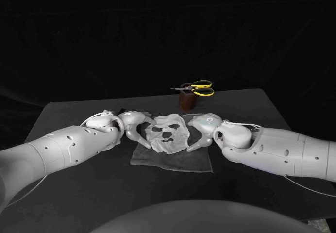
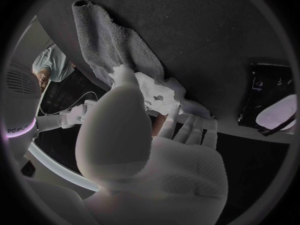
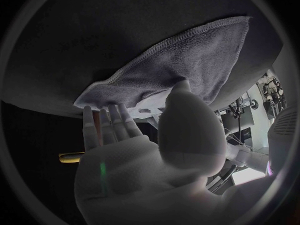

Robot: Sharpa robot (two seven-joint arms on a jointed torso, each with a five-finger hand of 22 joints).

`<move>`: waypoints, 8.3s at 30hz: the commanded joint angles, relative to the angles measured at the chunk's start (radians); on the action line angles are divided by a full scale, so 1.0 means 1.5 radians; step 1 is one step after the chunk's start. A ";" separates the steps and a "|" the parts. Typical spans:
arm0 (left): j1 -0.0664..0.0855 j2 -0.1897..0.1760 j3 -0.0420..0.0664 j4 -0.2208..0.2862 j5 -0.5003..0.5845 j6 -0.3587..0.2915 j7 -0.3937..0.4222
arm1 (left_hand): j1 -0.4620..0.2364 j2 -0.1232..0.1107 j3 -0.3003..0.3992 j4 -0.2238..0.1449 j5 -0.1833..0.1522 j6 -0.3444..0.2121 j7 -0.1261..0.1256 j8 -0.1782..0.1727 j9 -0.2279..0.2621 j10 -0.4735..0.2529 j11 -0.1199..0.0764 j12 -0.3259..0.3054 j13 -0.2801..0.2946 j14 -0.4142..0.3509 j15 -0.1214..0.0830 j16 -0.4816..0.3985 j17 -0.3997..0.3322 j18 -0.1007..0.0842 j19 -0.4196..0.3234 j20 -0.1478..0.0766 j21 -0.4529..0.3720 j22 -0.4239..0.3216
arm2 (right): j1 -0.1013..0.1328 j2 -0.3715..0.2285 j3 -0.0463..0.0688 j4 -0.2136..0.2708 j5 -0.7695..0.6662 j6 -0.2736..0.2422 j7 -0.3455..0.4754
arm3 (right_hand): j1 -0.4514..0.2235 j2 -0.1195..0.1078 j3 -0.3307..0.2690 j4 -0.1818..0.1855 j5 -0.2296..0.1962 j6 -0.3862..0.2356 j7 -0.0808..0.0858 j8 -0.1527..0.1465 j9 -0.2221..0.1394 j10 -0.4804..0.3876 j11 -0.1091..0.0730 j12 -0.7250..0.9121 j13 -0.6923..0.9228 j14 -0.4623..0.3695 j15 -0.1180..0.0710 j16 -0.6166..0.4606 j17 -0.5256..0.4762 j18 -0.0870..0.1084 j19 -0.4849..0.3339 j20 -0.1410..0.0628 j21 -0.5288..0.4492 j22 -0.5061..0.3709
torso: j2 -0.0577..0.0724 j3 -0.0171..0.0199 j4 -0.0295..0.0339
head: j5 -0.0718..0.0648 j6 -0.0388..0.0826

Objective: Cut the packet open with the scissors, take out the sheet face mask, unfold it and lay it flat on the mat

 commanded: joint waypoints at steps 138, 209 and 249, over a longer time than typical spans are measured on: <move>-0.075 -0.095 0.036 0.260 -0.088 -0.067 -0.393 | 0.112 0.077 0.100 -0.009 -0.006 0.183 -0.046 0.434 0.309 0.669 -0.154 0.898 0.736 0.916 -0.173 0.974 0.986 0.000 0.815 -0.162 0.891 0.785 | -0.034 -0.002 -0.013 0.015 0.112 -0.171 0.033 | 0.219 0.099 0.244 -0.074 -0.037 0.290 -0.033 0.040 0.035 0.621 -0.068 0.837 0.869 0.760 -0.102 0.928 0.923 -0.029 0.636 -0.138 0.813 0.709 | -0.003 0.0026 0.0018 | 0.010 0.000; -0.072 -0.236 0.043 0.359 0.108 -0.228 -0.111 | 0.234 0.133 0.145 -0.009 -0.006 0.116 -0.008 0.404 0.262 0.411 -0.119 0.694 0.394 0.815 -0.141 0.888 0.753 0.052 0.628 -0.132 0.718 0.552 | -0.040 0.052 -0.012 0.083 0.094 -0.164 0.025 | 0.219 0.140 0.231 -0.072 -0.010 0.311 -0.043 0.060 0.055 0.648 -0.075 0.920 0.944 0.774 -0.108 0.977 0.973 -0.037 0.659 -0.141 0.838 0.755 | -0.003 0.0016 0.0016 | 0.048 0.000; -0.071 -0.238 0.043 0.363 0.157 -0.229 -0.106 | 0.231 0.134 0.163 -0.009 -0.006 0.129 -0.008 0.399 0.246 0.438 -0.120 0.711 0.403 0.836 -0.141 0.907 0.794 0.045 0.658 -0.131 0.741 0.584 | -0.053 0.156 -0.012 0.012 0.029 -0.148 -0.023 | 0.197 0.122 0.230 -0.061 0.006 0.297 -0.036 0.050 0.054 0.657 -0.068 0.957 0.974 0.780 -0.101 1.004 0.998 -0.041 0.670 -0.137 0.853 0.774 | -0.003 0.0024 0.0012 | 0.065 0.000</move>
